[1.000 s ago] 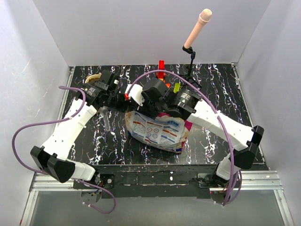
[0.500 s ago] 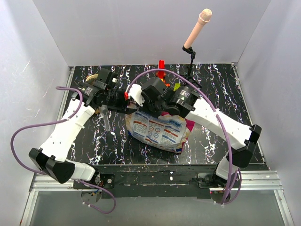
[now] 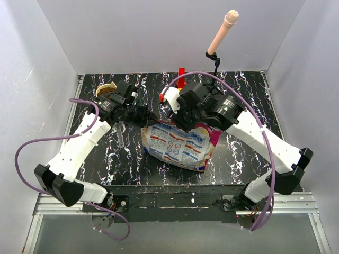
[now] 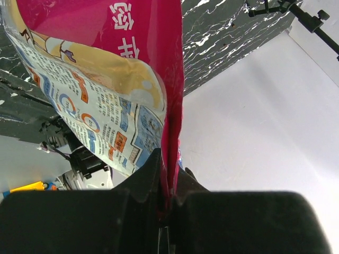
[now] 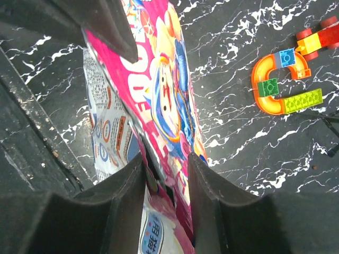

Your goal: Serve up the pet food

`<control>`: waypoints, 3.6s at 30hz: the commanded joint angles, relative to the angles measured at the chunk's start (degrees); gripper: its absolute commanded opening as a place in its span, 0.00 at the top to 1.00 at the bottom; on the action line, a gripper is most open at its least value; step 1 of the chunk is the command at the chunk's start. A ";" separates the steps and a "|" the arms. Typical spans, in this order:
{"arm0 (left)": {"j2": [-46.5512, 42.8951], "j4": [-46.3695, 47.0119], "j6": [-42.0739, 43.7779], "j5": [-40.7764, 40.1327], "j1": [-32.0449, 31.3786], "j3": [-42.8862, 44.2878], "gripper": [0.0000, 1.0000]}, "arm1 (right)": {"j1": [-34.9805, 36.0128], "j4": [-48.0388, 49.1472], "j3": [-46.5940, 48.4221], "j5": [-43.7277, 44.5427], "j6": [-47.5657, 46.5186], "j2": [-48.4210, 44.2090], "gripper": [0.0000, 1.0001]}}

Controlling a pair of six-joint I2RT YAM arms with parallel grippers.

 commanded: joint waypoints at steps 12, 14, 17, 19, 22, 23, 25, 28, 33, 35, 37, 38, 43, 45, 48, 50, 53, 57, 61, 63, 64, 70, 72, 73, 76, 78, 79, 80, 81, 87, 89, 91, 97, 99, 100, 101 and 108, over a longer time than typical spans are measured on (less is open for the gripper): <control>3.19 1.43 2.63 1.53 -3.08 5.02 0.56 | -0.03 -5.25 5.92 0.85 2.40 1.08 0.99; 3.80 3.54 2.37 0.83 -4.15 4.14 0.56 | -0.03 -6.39 8.12 -2.58 4.51 1.70 0.99; 3.98 6.18 2.54 0.12 -4.24 2.74 0.74 | -0.11 -6.14 7.26 -3.30 6.01 0.48 0.99; 3.37 6.19 2.19 -0.05 -3.54 2.21 0.96 | -0.11 -6.92 5.24 -0.42 5.75 -1.02 0.99; 1.62 5.14 2.01 -0.06 -1.43 1.59 1.00 | -0.99 -7.54 -0.20 3.02 4.35 -4.44 0.79; 0.83 4.87 2.10 -0.32 -0.73 1.50 1.00 | -1.52 -7.45 -1.87 3.81 4.34 -6.19 0.74; 0.21 4.52 2.28 -0.32 -0.28 1.85 1.00 | -1.96 -6.58 -5.65 5.05 4.34 -8.13 0.70; 0.03 3.90 2.28 0.21 0.33 3.08 1.00 | -1.96 -5.96 -9.00 7.77 3.56 -10.25 0.69; 1.17 1.36 3.94 -1.63 0.86 5.89 1.00 | -1.87 -8.67 -6.11 11.64 3.99 -9.20 0.99; 1.26 0.39 4.12 -2.07 1.04 6.16 1.00 | -1.87 -8.86 -6.28 10.86 4.43 -10.25 0.99; 1.08 0.21 4.03 -2.51 1.39 6.07 1.00 | -2.40 -9.99 -6.37 9.46 4.95 -11.57 0.99; 0.91 0.12 4.03 -2.78 1.47 5.90 1.00 | -2.83 -11.22 -6.11 8.05 5.31 -11.83 0.99; 0.64 -0.05 3.51 -1.90 2.09 5.46 1.00 | -3.01 -11.15 -12.07 9.18 6.45 -15.69 0.81; 0.73 -0.23 3.51 -1.38 2.09 5.72 1.00 | -3.01 -10.88 -13.66 9.79 6.71 -16.84 0.79; 0.91 -0.93 3.77 -1.29 2.09 6.16 1.00 | -3.01 -12.37 -14.54 10.76 7.07 -16.76 0.77; 0.99 -0.93 3.95 -1.29 2.09 5.90 1.00 | -3.01 -12.72 -14.28 11.03 6.80 -17.37 0.99; 1.17 -1.72 4.04 -1.81 2.09 5.81 1.00 | -3.10 -10.18 -14.81 11.98 6.54 -19.21 0.99; 1.61 -2.51 4.12 -2.51 2.09 6.95 1.00 | -3.98 -12.63 -15.50 12.25 7.42 -20.09 0.81; 1.79 -2.51 4.30 -2.87 2.09 7.57 1.00 | -4.07 -11.23 -17.88 13.84 7.77 -22.64 0.80; 1.70 -2.69 4.12 -2.78 2.09 7.48 1.00 | -4.07 -12.02 -17.88 14.63 7.68 -22.47 0.98; 1.79 -2.69 4.21 -2.69 2.09 7.39 1.00 | -4.07 -12.37 -17.80 14.11 7.77 -22.12 0.99; 2.22 -2.78 4.65 -2.96 2.09 7.13 1.00 | -4.07 -9.48 -14.73 7.00 7.51 -19.67 0.89; 2.49 -2.60 4.91 -2.87 2.09 7.39 1.00 | -3.37 -6.16 -12.53 2.26 6.98 -18.08 0.71; 2.84 -2.95 4.91 -2.95 2.00 7.83 1.00 | -2.41 -2.83 -12.17 1.80 6.89 -17.55 0.67; 3.63 -4.36 4.65 -2.61 2.09 9.14 1.00 | -0.21 4.04 -10.07 2.94 5.58 -14.22 0.64; 4.33 -6.55 4.04 -1.99 2.09 10.55 1.00 | 1.11 5.38 -6.21 2.15 4.26 -9.39 0.64; 4.60 -7.34 3.95 -1.82 2.09 11.34 1.00 | 1.90 5.99 -4.80 2.06 3.82 -7.72 0.64; 5.03 -7.87 3.86 -1.73 2.09 12.30 1.00 | 2.60 6.86 -3.92 2.32 3.12 -6.05 0.65; 5.30 -8.57 3.68 -1.81 2.09 13.10 1.00 | 3.31 7.74 -3.04 2.85 2.68 -4.73 0.65; 5.92 -9.99 3.16 -2.16 2.09 14.78 1.00 | 5.25 7.93 1.19 6.19 1.71 1.52 0.82; 5.04 -8.76 2.89 -2.43 2.09 13.20 1.00 | 5.25 7.75 -1.17 6.72 1.71 1.00 0.99; 4.16 -8.14 2.98 -2.87 2.26 11.62 0.86 | 5.33 9.85 -4.68 6.98 2.05 -1.19 0.99; 2.31 -11.65 7.37 -5.06 5.95 9.77 0.77 | 5.33 10.29 -6.10 4.97 3.46 -3.48 0.99; 2.93 -12.27 8.42 -4.98 6.40 9.77 0.86 | 5.51 11.70 -5.76 3.65 3.47 -3.92 0.99; 3.10 -12.27 8.86 -4.80 6.83 9.85 0.95 | 5.68 11.97 -5.06 3.47 3.20 -3.84 0.99; 3.19 -11.57 9.48 -4.71 7.18 10.03 1.00 | 5.86 11.97 -4.36 3.38 3.11 -3.58 0.99; 6.44 -16.12 10.02 -6.21 7.45 18.28 1.00 | 6.04 11.10 2.14 1.27 3.99 3.79 0.76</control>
